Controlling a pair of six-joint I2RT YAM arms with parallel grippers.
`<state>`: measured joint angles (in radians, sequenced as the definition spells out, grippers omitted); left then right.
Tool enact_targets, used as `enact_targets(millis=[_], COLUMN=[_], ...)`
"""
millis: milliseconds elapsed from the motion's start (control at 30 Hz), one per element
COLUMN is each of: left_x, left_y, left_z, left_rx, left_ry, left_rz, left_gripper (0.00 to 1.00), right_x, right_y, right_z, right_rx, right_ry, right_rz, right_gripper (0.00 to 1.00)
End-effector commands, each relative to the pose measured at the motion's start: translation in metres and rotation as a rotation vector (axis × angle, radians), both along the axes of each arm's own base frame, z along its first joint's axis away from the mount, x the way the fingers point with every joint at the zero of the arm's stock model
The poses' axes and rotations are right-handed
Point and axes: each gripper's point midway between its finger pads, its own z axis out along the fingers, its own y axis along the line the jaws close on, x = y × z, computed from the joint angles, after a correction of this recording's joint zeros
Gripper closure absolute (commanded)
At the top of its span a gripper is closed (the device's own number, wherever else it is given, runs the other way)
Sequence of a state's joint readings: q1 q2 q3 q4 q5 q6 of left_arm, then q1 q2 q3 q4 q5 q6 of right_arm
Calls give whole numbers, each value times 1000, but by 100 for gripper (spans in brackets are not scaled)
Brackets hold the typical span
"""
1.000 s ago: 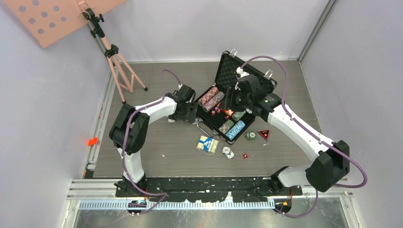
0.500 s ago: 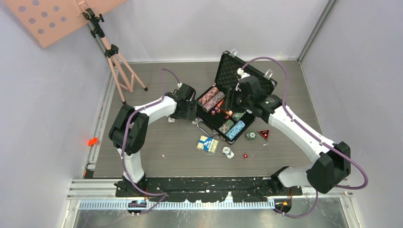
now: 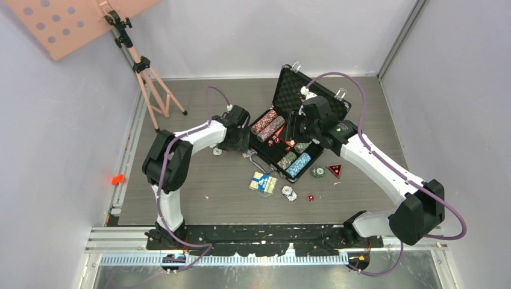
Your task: Pack up texas hold em set
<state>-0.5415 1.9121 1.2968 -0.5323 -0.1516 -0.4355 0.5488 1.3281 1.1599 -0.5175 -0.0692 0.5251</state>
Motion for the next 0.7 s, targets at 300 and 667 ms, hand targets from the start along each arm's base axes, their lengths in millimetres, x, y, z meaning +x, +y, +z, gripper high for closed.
enact_targets(millis=[300, 667], left_x=[-28, -28], left_y=[66, 49], left_z=[4, 46], left_rx=[202, 27], left_ry=[30, -61], left_rz=[43, -6], left_gripper=[32, 29], right_x=[5, 4], right_y=[7, 9], right_z=[14, 10], right_rx=[24, 23], right_ry=[-47, -36], right_rz=[25, 37], right_gripper=[52, 52])
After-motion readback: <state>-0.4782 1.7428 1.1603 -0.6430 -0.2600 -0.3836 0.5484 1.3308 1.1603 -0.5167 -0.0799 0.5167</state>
